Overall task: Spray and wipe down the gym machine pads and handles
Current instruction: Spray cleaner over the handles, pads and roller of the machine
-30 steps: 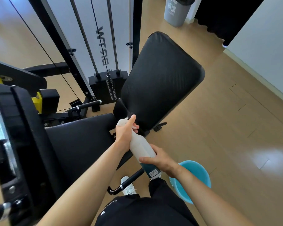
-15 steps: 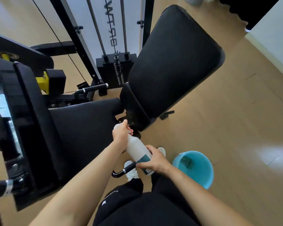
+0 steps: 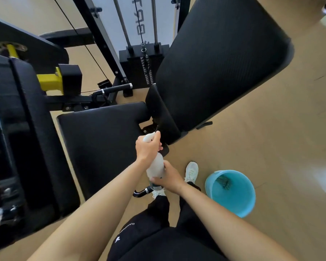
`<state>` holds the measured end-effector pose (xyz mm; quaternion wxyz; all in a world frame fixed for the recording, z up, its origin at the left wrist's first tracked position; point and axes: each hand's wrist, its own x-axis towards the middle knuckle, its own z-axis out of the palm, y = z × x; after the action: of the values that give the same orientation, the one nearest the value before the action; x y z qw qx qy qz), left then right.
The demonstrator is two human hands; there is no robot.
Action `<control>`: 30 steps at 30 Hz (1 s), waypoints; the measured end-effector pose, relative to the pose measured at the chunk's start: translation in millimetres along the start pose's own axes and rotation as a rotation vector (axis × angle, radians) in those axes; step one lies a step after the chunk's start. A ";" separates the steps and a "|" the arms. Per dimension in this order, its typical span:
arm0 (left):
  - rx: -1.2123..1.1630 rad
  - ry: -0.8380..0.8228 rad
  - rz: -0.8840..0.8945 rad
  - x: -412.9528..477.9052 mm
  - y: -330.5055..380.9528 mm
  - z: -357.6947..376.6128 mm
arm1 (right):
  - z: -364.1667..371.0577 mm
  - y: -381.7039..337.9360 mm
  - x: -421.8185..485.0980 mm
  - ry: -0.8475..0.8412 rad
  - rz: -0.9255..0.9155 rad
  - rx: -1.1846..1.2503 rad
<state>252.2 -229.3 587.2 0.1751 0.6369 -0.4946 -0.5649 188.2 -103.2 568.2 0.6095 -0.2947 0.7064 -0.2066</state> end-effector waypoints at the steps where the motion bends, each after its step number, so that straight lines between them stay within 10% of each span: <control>1: 0.032 0.014 0.016 1.6 0.0 -0.2 | 0.5 -3.5 6.2 -0.020 -0.002 -0.006; 10: 0.469 0.018 0.069 36.9 -10.4 -6.6 | -53.5 23.5 20.0 0.060 0.061 -0.001; 23: 0.460 -0.051 0.166 76.5 6.8 -7.7 | -164.2 -26.5 50.9 0.776 -0.143 0.510; 30: 0.631 0.032 0.012 94.7 9.2 -1.4 | -175.8 -14.4 57.9 0.757 -0.144 0.346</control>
<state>237.4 -312.3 543.1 -0.0202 0.6658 -0.6463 -0.3723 13.0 -164.4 564.9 0.3313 -0.1398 0.8130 -0.4579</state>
